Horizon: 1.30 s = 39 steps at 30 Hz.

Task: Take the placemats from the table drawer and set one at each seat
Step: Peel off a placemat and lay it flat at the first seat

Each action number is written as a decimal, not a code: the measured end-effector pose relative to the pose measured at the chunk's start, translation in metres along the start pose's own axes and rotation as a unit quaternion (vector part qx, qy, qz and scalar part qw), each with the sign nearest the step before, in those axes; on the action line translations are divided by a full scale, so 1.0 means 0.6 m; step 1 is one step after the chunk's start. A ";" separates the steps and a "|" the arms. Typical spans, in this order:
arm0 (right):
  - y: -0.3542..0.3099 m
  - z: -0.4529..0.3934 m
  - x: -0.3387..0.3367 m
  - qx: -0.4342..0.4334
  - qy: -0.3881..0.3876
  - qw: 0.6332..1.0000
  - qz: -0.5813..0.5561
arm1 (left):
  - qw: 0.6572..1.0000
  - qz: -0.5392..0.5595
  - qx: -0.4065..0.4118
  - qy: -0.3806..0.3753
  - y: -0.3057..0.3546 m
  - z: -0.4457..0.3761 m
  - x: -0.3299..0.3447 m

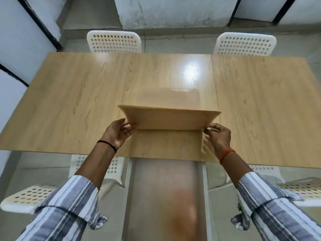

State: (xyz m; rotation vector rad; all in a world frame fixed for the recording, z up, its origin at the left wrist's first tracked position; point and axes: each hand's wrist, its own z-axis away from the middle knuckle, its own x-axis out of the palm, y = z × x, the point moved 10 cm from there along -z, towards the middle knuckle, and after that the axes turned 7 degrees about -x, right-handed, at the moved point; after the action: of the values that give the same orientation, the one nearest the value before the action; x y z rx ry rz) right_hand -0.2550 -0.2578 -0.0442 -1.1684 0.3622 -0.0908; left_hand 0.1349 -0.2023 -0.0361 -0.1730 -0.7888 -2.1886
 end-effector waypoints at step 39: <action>0.015 0.029 0.089 -0.041 -0.076 0.972 0.217 | 0.803 -0.541 0.181 0.173 -0.027 -0.001 -0.028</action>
State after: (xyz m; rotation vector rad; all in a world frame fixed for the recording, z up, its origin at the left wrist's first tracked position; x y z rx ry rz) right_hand -0.2000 -0.2525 -0.0588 -1.1454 0.4808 0.3979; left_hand 0.1348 -0.1841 -0.0504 1.1084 -1.2442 -2.8617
